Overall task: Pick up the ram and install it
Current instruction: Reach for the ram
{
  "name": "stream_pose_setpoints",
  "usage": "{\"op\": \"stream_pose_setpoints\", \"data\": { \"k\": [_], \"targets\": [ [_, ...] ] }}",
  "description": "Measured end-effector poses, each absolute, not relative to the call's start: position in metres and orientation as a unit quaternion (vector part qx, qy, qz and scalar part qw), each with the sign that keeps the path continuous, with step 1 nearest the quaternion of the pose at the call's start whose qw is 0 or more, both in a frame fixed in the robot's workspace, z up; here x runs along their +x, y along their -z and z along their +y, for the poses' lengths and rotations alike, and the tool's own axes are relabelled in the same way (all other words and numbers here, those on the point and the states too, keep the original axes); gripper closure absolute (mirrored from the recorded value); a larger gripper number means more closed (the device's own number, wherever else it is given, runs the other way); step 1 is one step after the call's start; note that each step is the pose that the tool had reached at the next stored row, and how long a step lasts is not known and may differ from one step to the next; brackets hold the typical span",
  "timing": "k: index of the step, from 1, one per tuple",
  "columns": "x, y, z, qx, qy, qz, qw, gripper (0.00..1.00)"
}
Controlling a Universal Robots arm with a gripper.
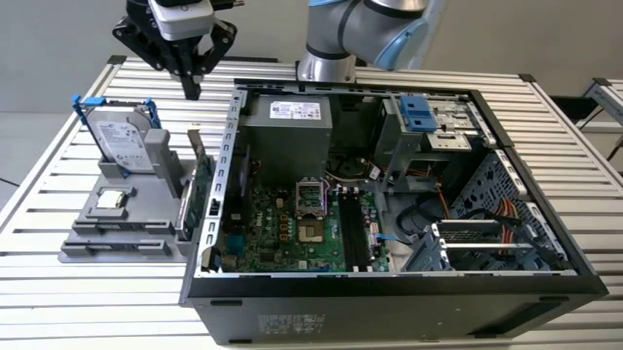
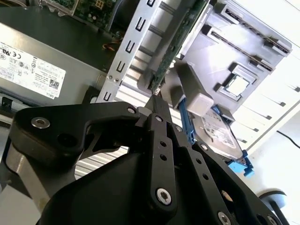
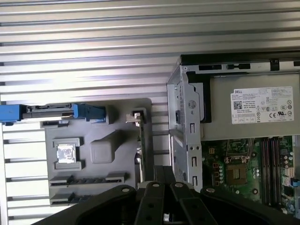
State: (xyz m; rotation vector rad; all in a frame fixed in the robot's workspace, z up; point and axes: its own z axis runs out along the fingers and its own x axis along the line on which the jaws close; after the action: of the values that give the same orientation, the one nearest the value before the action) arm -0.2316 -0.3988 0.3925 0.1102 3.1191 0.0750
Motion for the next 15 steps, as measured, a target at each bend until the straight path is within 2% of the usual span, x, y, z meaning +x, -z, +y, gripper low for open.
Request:
{"op": "stream_pose_setpoints", "data": {
  "k": [15],
  "targets": [
    [-0.260,-0.393,-0.399,0.035,-0.024,0.999,0.010,1.00]
  ]
}}
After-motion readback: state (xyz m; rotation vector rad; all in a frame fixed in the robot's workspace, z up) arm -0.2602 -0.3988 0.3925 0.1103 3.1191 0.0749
